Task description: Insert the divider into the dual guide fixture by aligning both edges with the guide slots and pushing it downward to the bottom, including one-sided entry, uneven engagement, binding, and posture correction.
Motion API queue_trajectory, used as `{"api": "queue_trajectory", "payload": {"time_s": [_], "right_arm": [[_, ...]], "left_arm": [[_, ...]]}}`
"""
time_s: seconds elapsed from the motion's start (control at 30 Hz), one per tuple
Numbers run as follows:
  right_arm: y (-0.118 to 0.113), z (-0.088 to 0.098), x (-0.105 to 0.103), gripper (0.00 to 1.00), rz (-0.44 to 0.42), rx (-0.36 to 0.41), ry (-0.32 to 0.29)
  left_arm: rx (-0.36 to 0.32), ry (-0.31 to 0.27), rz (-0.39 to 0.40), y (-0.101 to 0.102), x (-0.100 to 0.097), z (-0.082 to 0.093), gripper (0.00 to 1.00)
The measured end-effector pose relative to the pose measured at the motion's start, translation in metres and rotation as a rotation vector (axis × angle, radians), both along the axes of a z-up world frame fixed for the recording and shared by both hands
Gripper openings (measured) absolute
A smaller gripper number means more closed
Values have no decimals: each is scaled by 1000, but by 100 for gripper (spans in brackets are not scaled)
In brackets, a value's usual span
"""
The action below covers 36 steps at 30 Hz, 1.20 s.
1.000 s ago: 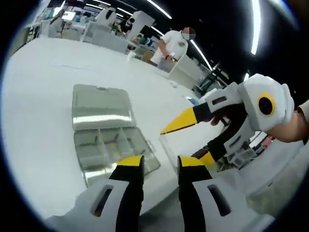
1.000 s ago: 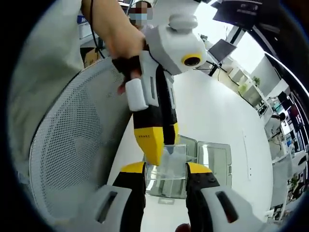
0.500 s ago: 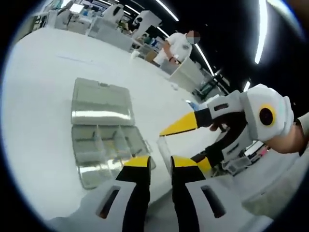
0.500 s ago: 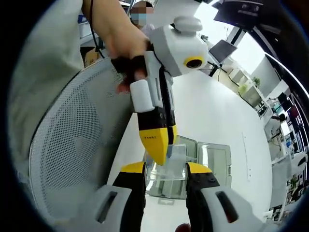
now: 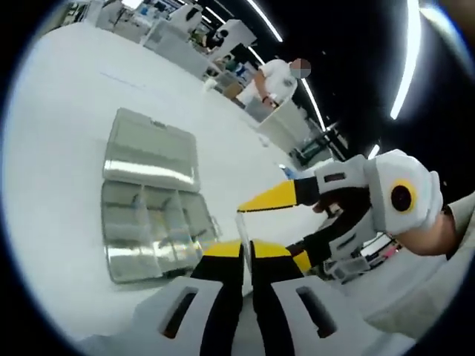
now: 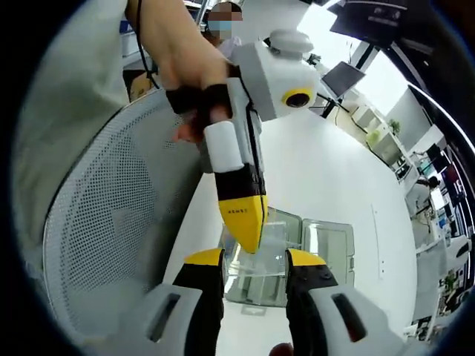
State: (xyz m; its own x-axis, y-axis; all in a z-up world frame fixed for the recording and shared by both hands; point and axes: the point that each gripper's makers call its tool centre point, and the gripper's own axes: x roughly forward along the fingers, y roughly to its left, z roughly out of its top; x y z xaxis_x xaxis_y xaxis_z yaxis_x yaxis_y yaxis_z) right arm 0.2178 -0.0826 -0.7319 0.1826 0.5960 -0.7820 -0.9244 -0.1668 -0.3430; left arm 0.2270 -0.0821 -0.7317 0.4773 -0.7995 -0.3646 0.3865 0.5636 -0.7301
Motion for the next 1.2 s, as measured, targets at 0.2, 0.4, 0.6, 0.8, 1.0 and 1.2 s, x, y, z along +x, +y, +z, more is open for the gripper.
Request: {"api": "queue_trajectory", "payload": {"time_s": [0.2,0.4,0.6,0.8,1.0,1.2], "right_arm": [[2,3,4,28,-4,8,-28],[-1,6,7,29,-28,26,-19],[-6,11,13,27,-73,59,8],[-11,13,18,25,-128,92,58],[-14,14,20,22,-165,120,103],[-18,13,22,20,-218,160,176]], "left_arm": [[-14,-28,10,4,5,3,0],[-27,-47,18,6,6,7,0],[-38,-83,15,7,8,12,0],[-57,-125,-12,6,5,16,0],[-67,-148,-28,3,5,21,0],[-77,-184,-55,4,5,26,0]]}}
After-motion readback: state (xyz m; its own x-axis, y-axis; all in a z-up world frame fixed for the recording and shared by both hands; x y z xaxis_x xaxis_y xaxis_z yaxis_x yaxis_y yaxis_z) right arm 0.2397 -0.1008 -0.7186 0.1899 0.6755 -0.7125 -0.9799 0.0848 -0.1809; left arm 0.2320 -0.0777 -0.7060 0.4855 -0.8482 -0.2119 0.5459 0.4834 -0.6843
